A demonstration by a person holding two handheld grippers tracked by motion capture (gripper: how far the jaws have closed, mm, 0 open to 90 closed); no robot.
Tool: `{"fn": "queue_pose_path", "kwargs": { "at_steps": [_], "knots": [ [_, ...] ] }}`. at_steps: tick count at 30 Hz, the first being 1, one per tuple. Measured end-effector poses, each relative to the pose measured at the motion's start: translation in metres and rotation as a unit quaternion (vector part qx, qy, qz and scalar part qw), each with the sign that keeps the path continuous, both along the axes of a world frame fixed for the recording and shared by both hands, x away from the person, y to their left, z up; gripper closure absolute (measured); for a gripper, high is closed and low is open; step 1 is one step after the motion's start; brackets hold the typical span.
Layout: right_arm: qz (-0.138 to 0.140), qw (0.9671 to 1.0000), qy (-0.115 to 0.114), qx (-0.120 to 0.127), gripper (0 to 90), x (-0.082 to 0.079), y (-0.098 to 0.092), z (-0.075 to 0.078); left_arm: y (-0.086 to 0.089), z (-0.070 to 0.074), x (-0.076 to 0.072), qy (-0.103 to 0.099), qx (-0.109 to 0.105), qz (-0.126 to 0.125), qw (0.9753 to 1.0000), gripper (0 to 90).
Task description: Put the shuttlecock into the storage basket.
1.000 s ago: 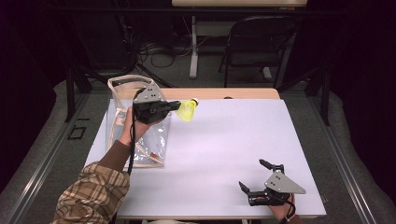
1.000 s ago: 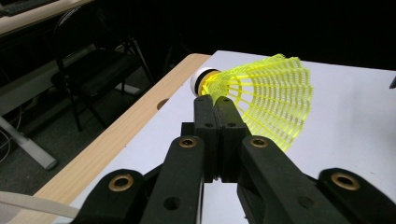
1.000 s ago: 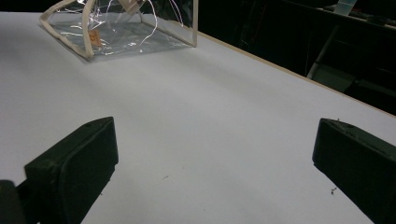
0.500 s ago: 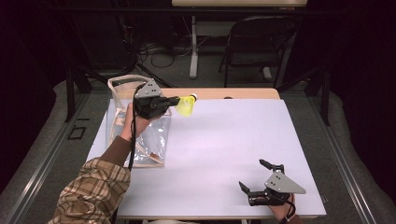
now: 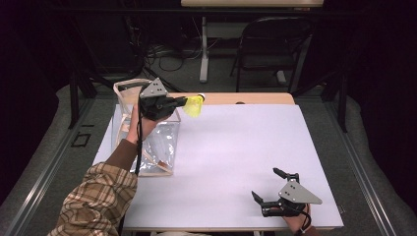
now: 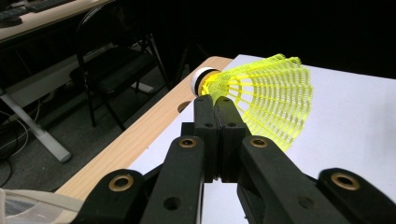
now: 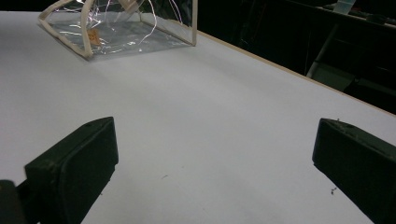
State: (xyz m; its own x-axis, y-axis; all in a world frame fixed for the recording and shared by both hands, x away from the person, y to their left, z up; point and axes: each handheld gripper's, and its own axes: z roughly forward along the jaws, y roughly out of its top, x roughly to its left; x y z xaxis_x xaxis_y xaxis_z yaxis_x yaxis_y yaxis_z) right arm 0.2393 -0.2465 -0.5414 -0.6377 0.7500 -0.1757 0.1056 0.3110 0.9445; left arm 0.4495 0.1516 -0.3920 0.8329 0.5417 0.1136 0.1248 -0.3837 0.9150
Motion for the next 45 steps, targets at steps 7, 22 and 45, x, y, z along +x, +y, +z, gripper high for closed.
{"fn": "queue_pose_path", "kwargs": {
  "at_steps": [7,22,45],
  "knots": [
    [0.0,1.0,0.0,0.0,0.0,0.0,0.0,0.0,0.001,0.005,0.003,-0.003,-0.001,0.004,1.0,89.5],
    [0.0,1.0,0.0,0.001,0.0,0.0,0.0,0.0,0.011,0.012,0.01,-0.003,-0.01,0.017,0.9998,89.5],
    [-0.001,1.0,0.001,0.001,0.0,0.001,0.0,0.0,0.033,0.02,0.019,-0.008,-0.023,0.046,0.9986,89.6]
  ]
}}
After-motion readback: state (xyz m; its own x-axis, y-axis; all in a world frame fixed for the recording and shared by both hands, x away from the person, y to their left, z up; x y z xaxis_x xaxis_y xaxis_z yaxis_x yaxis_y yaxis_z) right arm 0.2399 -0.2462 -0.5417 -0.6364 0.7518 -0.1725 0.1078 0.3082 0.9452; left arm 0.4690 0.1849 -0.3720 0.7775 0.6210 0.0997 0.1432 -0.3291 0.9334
